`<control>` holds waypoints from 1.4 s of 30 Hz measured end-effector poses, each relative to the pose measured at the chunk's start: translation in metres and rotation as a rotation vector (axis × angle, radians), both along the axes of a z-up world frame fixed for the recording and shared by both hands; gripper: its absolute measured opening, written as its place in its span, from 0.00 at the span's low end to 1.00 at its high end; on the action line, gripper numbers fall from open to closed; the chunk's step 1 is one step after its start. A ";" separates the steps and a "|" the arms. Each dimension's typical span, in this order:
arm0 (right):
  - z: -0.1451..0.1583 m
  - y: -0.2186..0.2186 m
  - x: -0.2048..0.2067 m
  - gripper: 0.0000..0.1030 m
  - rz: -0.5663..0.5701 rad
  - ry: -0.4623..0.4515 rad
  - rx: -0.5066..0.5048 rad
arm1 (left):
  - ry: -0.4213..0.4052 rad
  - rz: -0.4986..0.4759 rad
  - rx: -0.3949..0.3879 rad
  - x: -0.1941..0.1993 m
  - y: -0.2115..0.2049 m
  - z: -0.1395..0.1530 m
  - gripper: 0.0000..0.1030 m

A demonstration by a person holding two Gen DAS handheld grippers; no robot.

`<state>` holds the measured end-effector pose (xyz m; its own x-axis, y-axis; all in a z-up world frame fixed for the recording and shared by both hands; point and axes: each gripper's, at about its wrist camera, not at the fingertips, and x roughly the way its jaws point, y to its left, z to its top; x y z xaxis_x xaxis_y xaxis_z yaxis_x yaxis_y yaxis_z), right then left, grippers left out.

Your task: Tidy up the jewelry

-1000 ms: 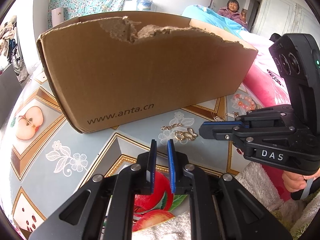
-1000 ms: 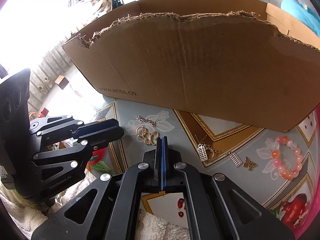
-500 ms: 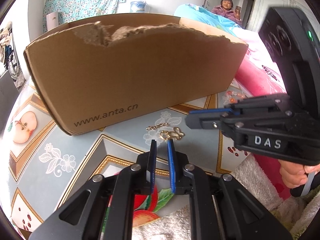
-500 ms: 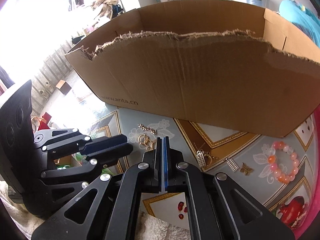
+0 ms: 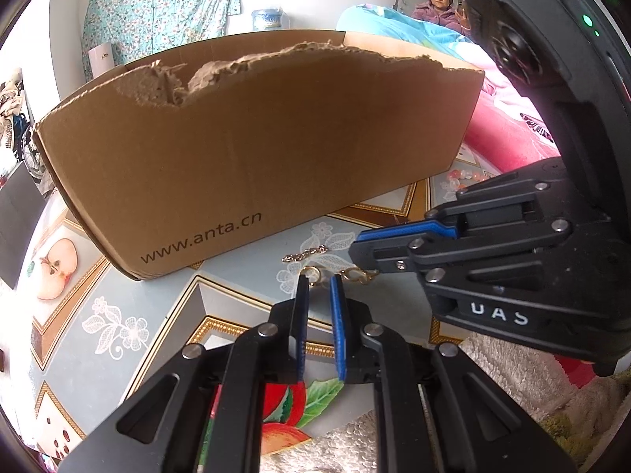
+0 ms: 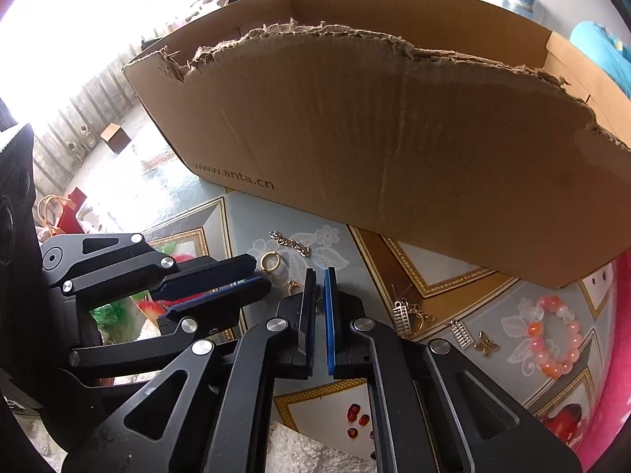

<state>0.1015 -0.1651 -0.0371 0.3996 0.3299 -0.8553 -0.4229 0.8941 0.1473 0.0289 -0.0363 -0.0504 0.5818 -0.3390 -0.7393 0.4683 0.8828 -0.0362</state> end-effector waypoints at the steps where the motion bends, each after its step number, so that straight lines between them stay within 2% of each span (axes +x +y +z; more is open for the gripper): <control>1: 0.000 0.001 0.000 0.04 -0.005 0.002 0.001 | 0.000 0.000 0.001 -0.001 0.000 0.000 0.10; 6: 0.000 -0.011 -0.010 0.04 -0.022 0.001 0.028 | -0.008 -0.008 0.008 -0.001 -0.002 0.000 0.10; 10: 0.002 -0.017 -0.013 0.04 -0.017 0.000 0.042 | -0.054 -0.050 0.090 -0.002 -0.010 -0.001 0.12; 16: 0.007 -0.023 -0.011 0.04 -0.001 0.000 0.040 | -0.086 -0.154 0.166 0.007 -0.014 0.000 0.19; 22: 0.006 -0.023 -0.010 0.04 0.001 0.004 0.050 | -0.053 -0.292 0.170 0.022 -0.011 0.002 0.19; 25: 0.005 -0.024 -0.009 0.04 0.001 0.006 0.058 | -0.010 -0.339 0.138 0.032 -0.005 0.003 0.19; 28: 0.006 -0.026 -0.009 0.04 0.002 0.006 0.062 | 0.019 -0.370 0.119 0.040 -0.005 0.004 0.19; 36: 0.006 -0.028 -0.008 0.04 0.002 0.008 0.067 | 0.015 -0.410 0.131 0.035 -0.006 0.002 0.19; 42: 0.006 -0.028 -0.007 0.04 -0.001 0.007 0.075 | -0.007 -0.424 0.158 0.030 -0.013 0.001 0.10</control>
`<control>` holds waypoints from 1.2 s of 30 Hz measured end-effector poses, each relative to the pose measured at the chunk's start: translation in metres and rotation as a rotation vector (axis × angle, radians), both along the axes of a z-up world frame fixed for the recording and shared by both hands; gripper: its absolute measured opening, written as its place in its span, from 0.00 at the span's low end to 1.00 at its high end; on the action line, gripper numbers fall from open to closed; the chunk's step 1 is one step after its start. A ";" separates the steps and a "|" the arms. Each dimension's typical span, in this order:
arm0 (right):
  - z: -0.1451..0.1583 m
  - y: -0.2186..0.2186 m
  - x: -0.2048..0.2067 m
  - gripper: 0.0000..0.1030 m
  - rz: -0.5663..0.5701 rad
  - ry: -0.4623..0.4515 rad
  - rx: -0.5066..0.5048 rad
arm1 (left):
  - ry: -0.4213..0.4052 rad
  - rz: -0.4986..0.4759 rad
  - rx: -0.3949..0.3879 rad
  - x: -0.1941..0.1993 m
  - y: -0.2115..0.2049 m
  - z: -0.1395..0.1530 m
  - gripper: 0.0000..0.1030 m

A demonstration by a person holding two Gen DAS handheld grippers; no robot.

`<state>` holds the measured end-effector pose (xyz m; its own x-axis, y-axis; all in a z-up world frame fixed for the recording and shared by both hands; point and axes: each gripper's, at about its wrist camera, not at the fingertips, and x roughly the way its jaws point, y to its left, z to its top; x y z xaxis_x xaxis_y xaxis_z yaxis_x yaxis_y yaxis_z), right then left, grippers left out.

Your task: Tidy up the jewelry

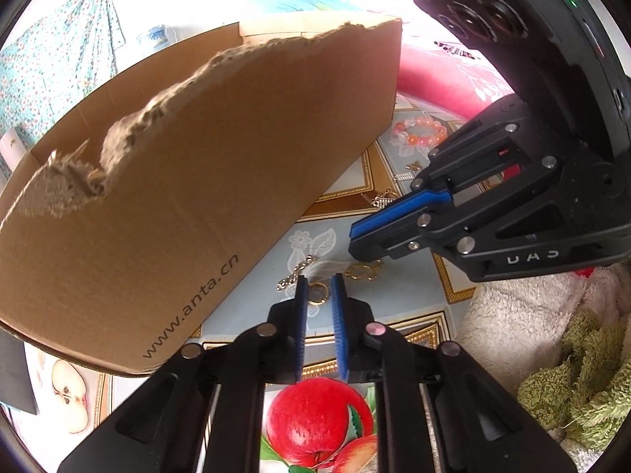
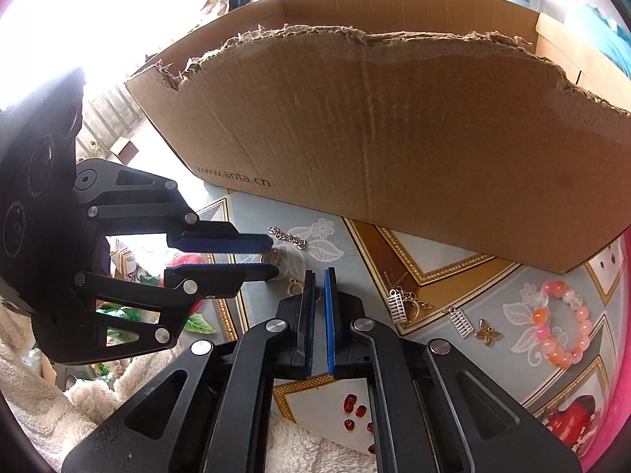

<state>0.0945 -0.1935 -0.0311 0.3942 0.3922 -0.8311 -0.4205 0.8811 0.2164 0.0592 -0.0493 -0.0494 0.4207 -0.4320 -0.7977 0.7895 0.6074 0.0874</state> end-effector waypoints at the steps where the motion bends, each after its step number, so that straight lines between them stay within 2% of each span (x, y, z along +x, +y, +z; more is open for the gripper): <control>1: 0.000 0.000 0.000 0.04 -0.001 -0.001 0.002 | -0.004 0.005 0.002 0.000 -0.001 0.000 0.10; 7: 0.000 -0.005 0.000 0.04 -0.010 0.002 0.025 | -0.031 0.082 -0.002 -0.010 -0.001 -0.001 0.10; 11: 0.005 -0.012 0.000 0.04 -0.030 -0.015 0.052 | -0.038 0.199 -0.021 -0.016 0.005 -0.002 0.10; 13: 0.009 -0.015 0.001 0.06 -0.037 -0.028 0.074 | -0.016 0.276 -0.053 -0.015 0.010 -0.001 0.10; 15: 0.014 -0.015 0.001 0.17 -0.041 -0.041 0.088 | -0.005 0.355 -0.098 -0.015 0.019 0.001 0.10; 16: 0.014 -0.014 0.002 0.19 -0.042 -0.044 0.092 | 0.004 0.385 -0.125 -0.016 0.023 0.003 0.10; 21: 0.015 -0.003 0.008 0.20 -0.050 -0.032 0.116 | 0.031 0.518 -0.188 -0.017 0.045 0.004 0.10; 28: 0.006 0.025 0.006 0.20 -0.062 -0.035 0.064 | 0.040 0.586 -0.214 -0.021 0.066 0.004 0.10; 36: 0.009 0.044 -0.005 0.20 -0.134 -0.109 -0.010 | 0.036 0.598 -0.230 -0.021 0.075 0.004 0.10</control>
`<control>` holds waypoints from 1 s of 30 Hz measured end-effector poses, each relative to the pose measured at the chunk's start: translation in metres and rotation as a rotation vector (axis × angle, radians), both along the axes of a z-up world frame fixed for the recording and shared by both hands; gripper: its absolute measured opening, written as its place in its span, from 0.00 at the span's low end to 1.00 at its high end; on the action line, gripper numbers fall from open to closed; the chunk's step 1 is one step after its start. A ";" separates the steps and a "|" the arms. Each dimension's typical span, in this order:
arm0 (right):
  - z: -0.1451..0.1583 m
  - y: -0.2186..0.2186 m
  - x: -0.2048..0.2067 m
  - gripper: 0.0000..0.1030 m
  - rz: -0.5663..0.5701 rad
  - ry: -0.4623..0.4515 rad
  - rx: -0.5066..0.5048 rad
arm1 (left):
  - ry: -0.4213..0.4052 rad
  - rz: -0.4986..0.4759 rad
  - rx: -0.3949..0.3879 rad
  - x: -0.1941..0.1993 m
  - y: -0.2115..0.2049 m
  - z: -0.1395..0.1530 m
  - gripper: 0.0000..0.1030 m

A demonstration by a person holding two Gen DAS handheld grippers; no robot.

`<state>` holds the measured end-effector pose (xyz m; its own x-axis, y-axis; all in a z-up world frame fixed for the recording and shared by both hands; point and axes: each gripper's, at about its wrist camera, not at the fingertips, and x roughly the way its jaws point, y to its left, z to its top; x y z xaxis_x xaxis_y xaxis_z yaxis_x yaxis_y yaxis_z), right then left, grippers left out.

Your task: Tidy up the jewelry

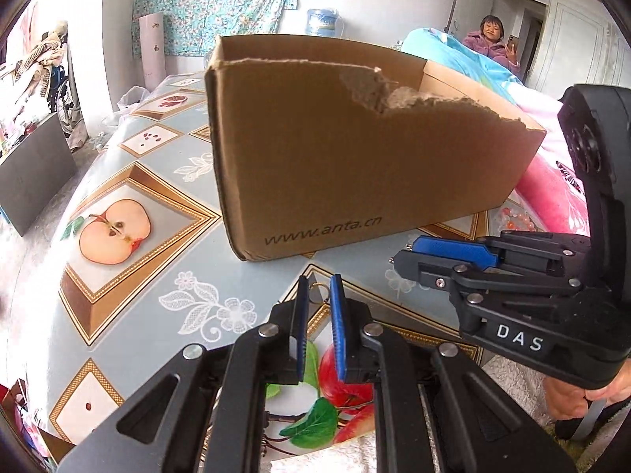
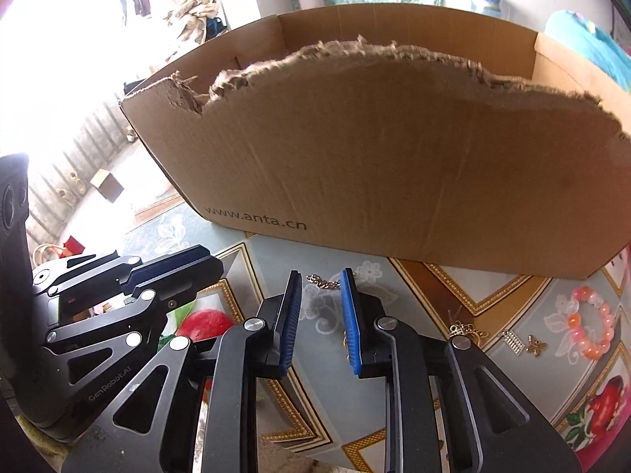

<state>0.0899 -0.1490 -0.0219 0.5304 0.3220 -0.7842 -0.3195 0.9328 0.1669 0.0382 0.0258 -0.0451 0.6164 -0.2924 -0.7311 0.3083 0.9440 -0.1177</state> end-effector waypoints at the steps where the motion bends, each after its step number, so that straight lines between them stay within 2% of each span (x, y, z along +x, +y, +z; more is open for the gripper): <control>1: 0.002 0.002 -0.001 0.20 -0.008 -0.006 -0.012 | -0.003 0.001 -0.002 0.000 0.002 0.000 0.10; 5: 0.001 0.006 0.001 0.31 -0.015 0.005 -0.020 | -0.004 -0.001 -0.016 0.003 0.003 0.000 0.10; 11: -0.001 0.017 0.007 0.31 0.041 0.004 -0.080 | 0.000 -0.011 -0.036 0.001 0.010 -0.001 0.10; 23: -0.001 0.023 0.016 0.02 0.084 0.023 -0.164 | -0.009 -0.041 -0.060 -0.006 0.024 0.001 0.10; 25: 0.000 0.025 0.016 0.01 0.084 0.025 -0.169 | -0.010 -0.035 -0.063 -0.007 0.027 0.002 0.10; 30: 0.005 0.016 0.018 0.00 0.065 0.044 -0.099 | -0.018 -0.018 -0.067 -0.011 0.034 0.005 0.10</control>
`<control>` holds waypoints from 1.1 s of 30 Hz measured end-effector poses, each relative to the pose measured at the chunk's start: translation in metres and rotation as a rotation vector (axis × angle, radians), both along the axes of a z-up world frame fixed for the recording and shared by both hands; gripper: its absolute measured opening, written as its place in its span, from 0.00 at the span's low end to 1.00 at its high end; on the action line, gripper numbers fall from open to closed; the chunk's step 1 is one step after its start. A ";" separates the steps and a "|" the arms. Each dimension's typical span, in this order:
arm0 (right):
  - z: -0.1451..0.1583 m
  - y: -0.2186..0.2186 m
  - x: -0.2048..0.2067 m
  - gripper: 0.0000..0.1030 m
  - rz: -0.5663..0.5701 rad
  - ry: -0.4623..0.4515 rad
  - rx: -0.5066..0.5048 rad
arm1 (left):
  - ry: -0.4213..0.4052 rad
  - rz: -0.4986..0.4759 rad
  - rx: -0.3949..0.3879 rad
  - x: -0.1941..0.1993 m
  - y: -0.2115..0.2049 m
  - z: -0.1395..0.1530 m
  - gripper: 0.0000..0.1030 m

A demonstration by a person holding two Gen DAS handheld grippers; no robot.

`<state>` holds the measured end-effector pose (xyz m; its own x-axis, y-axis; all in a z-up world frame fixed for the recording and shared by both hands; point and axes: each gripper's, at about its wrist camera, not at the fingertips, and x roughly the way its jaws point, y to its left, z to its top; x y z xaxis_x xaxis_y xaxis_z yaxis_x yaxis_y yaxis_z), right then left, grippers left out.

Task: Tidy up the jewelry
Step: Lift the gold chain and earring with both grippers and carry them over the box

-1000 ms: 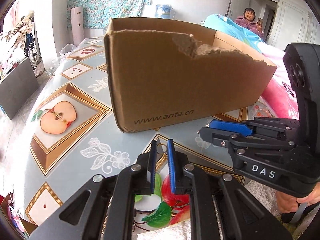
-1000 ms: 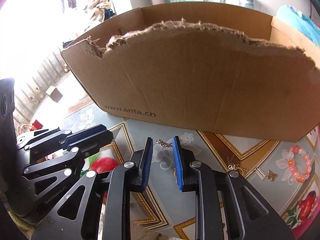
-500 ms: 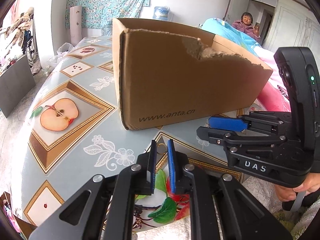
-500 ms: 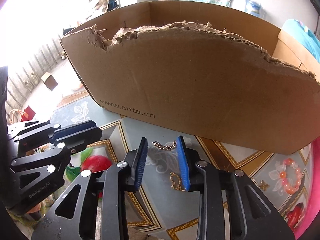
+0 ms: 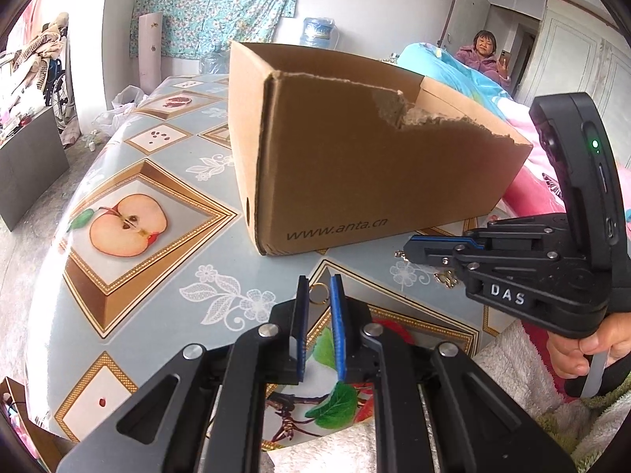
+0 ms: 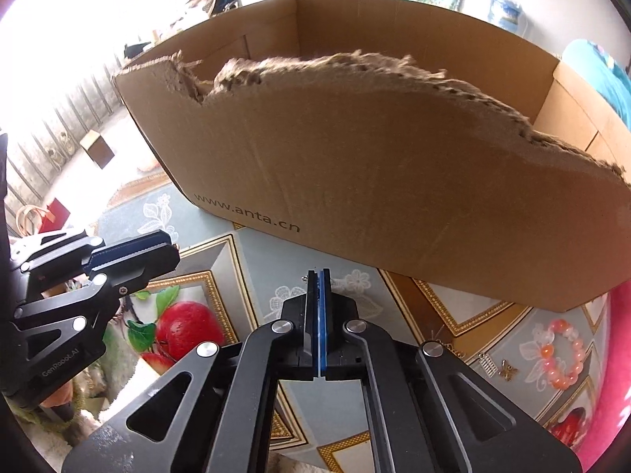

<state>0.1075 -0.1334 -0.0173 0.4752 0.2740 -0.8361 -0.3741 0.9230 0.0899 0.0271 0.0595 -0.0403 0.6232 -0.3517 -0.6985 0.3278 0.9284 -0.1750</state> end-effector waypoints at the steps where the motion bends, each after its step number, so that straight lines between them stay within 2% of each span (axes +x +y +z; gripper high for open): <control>1: 0.003 -0.002 -0.001 0.00 -0.003 -0.004 0.009 | -0.003 0.002 0.002 -0.001 0.001 0.001 0.10; 10: 0.043 -0.029 -0.017 0.00 -0.017 -0.075 0.087 | -0.036 0.006 0.021 -0.013 -0.006 0.012 0.10; 14: 0.063 -0.033 -0.026 0.00 -0.009 -0.134 0.126 | -0.067 -0.001 0.020 -0.023 -0.010 0.026 0.10; 16: 0.071 -0.033 -0.029 0.00 -0.004 -0.169 0.151 | -0.100 -0.009 0.015 -0.027 -0.011 0.040 0.10; 20: 0.108 -0.045 -0.032 0.00 0.013 -0.250 0.202 | -0.179 -0.039 -0.047 -0.033 -0.010 0.079 0.10; 24: 0.132 -0.055 -0.018 0.00 0.027 -0.315 0.239 | -0.240 -0.082 -0.086 -0.021 -0.016 0.116 0.10; 26: 0.138 -0.060 -0.003 0.00 0.031 -0.313 0.258 | -0.223 -0.098 -0.089 -0.004 -0.023 0.125 0.10; 29: 0.133 -0.068 0.029 0.00 0.022 -0.262 0.264 | -0.169 -0.105 -0.065 0.031 -0.038 0.131 0.10; 33: 0.117 -0.078 0.070 0.00 -0.008 -0.140 0.259 | -0.011 -0.119 -0.066 0.089 -0.063 0.118 0.10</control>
<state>0.1776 -0.2110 0.0998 0.5841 0.4653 -0.6650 -0.3921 0.8792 0.2708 0.1162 -0.0031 0.0782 0.5816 -0.4686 -0.6649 0.4374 0.8693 -0.2301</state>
